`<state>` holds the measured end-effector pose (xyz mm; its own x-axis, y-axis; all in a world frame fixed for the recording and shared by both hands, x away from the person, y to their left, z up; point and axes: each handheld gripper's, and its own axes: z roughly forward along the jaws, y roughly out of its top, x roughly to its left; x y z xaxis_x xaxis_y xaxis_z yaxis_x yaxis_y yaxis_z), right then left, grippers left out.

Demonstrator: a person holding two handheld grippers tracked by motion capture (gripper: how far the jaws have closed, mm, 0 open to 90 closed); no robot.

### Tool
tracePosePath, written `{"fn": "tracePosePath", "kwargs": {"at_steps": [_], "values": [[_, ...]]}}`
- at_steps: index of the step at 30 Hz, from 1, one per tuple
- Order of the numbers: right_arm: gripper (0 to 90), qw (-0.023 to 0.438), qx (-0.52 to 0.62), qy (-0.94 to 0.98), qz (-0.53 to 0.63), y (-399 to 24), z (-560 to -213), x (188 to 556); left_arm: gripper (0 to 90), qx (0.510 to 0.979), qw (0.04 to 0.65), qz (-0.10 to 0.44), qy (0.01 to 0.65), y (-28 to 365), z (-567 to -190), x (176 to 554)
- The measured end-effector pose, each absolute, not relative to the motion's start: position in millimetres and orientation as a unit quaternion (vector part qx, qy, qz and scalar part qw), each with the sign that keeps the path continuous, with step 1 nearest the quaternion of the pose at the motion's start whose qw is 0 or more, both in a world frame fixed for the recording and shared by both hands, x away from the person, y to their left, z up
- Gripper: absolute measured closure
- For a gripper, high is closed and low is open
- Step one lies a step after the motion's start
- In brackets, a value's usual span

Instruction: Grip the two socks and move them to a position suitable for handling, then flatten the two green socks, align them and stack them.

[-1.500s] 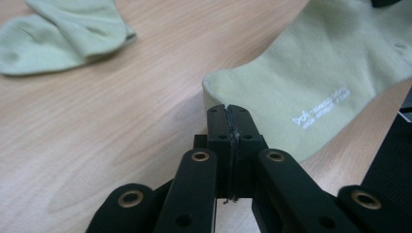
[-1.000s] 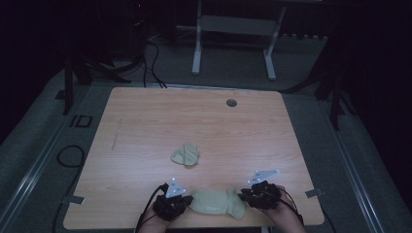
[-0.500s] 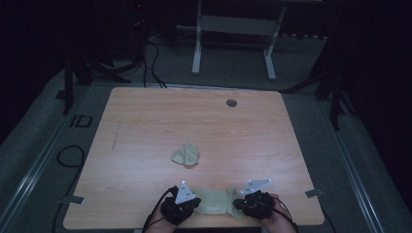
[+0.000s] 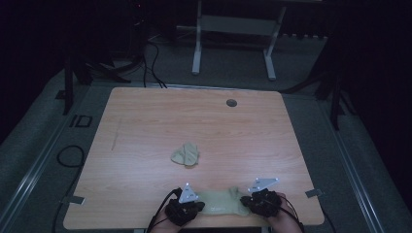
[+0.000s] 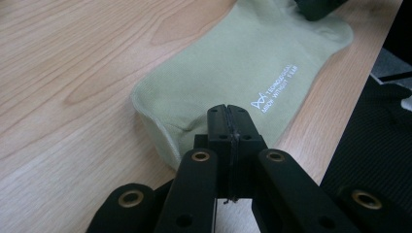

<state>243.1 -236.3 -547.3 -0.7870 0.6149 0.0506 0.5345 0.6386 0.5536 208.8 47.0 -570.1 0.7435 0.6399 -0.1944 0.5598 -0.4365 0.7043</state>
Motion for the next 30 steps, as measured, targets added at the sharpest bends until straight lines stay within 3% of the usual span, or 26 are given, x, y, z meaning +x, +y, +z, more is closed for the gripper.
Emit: {"fn": "tracePosePath", "kwargs": {"at_steps": [9, 16, 22, 30], "values": [[78.7, 0.054, 0.327, 0.896, 0.295, -239.7, -548.3, 244.4, 88.4, 0.842, 0.399, 0.048, 0.360, 47.0, -570.6, 212.3], [67.2, 0.058, 0.321, 0.898, 0.296, -235.7, -539.6, 241.0, 65.4, 0.845, 0.418, 0.065, 0.328, 47.5, -559.1, 206.3], [56.1, 0.074, 0.312, 0.898, 0.303, -232.5, -524.6, 245.0, 54.7, 0.851, 0.426, 0.069, 0.300, 61.1, -551.8, 206.4], [47.2, 0.092, 0.304, 0.899, 0.300, -224.9, -513.1, 250.6, 43.0, 0.837, 0.430, 0.078, 0.328, 95.5, -548.2, 211.1]]}}
